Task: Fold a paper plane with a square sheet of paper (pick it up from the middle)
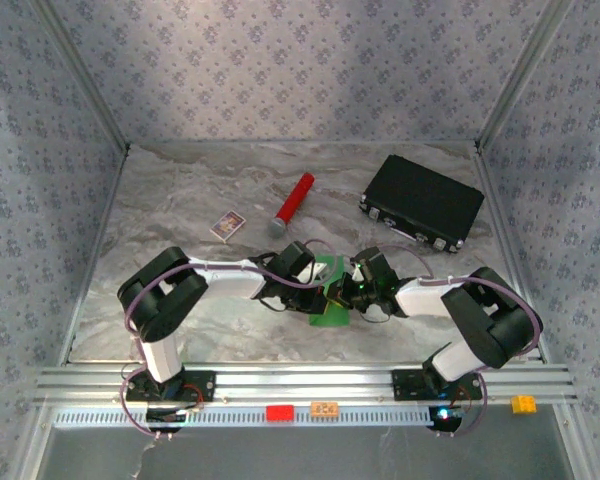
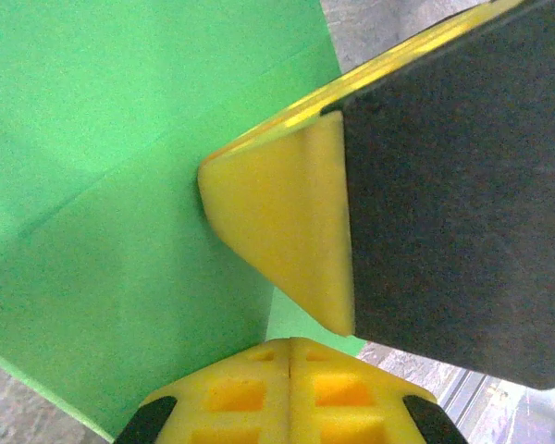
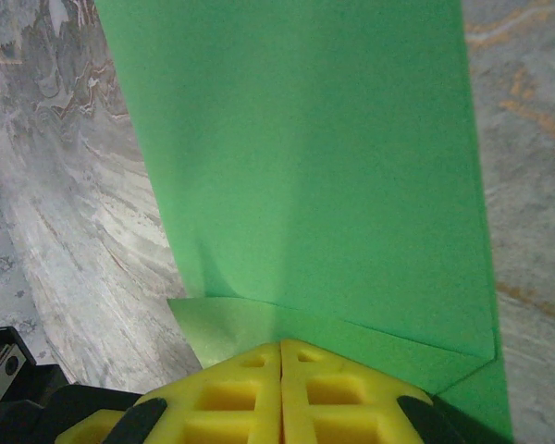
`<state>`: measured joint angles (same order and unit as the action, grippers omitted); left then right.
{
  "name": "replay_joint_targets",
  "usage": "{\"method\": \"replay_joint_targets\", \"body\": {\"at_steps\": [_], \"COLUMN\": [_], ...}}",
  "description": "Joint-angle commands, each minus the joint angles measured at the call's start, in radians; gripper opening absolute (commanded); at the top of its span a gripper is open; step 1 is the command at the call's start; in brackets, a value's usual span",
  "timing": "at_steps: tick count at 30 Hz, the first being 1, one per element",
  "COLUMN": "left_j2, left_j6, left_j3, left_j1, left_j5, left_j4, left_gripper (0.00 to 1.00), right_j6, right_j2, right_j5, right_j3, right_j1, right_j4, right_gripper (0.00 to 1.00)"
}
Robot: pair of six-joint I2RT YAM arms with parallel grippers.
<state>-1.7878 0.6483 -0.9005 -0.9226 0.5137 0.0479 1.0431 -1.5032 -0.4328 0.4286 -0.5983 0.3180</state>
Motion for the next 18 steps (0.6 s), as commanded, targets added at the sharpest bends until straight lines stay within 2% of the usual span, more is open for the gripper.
{"method": "replay_joint_targets", "body": {"at_steps": [1, 18], "left_j2": [-0.005, 0.010], "left_j6": [-0.004, 0.002], "left_j3": [0.025, 0.073], "left_j1": [-0.004, -0.008], "left_j5": [0.032, 0.051], "left_j4": [-0.009, -0.009], "left_gripper": [0.00, 0.00], "right_j6": [0.004, 0.001], "right_j2": [0.004, 0.003], "right_j5": [0.044, 0.045], "right_j3": [-0.025, -0.031], "right_j1": [0.000, 0.013], "right_j4": [-0.068, -0.075], "right_gripper": [0.09, 0.10]}}
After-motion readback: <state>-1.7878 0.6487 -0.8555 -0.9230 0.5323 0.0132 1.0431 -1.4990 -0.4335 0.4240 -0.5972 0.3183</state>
